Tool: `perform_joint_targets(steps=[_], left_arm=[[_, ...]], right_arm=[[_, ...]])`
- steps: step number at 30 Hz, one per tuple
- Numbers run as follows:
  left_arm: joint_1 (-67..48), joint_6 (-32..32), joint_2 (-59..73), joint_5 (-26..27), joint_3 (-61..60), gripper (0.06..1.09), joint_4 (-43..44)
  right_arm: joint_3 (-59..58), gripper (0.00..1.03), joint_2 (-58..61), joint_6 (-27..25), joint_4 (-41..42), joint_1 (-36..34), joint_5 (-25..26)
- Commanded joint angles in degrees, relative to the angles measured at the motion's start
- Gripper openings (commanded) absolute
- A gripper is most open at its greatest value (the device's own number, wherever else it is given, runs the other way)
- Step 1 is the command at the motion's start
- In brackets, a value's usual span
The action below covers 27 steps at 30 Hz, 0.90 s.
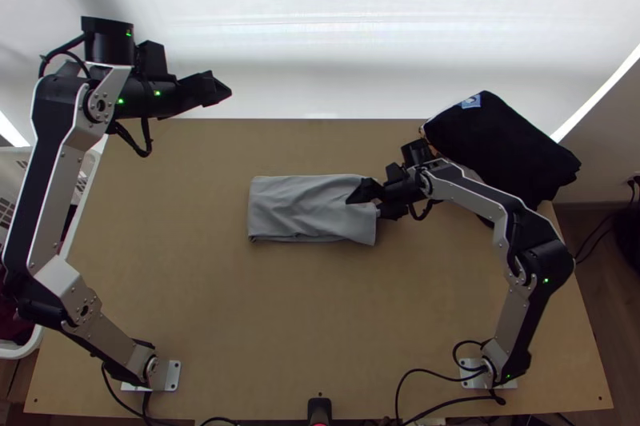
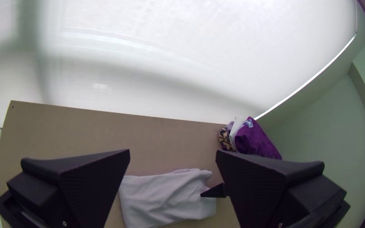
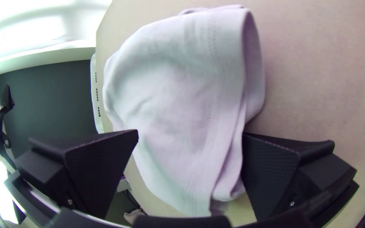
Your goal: Fold the t-shirt
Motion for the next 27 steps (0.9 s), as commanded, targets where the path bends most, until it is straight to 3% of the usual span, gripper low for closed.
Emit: perform_joint_targets(steps=[1,9,12,14,18,27], left_arm=[[1.0,0.8,-2.0,-0.2,-0.8,1.05,0.1],[1.9,1.0,-3.2,-0.1,-0.8,1.05,-0.4],[2.3,1.0,-3.4,-0.1,-0.8,1.05,-0.4],[2.3,1.0,-3.6,-0.1,-0.8,1.05,-0.4],[2.4,1.0,-3.9,-0.1,-0.8,1.05,-0.4],[2.5,1.0,-4.2,-0.1,-0.8,1.05,-0.4]], right_arm=[[3.1,0.98,2.2,2.0,0.5,1.9,-0.4],[5.8,0.98,3.1,3.7,0.5,4.9,0.4],[5.6,0.85,3.0,4.2,0.5,5.4,0.9],[5.6,0.65,2.5,4.8,0.5,5.4,1.3],[5.4,0.02,0.3,6.2,0.5,4.5,2.3],[5.9,0.03,-10.3,8.9,0.3,1.4,2.3]])
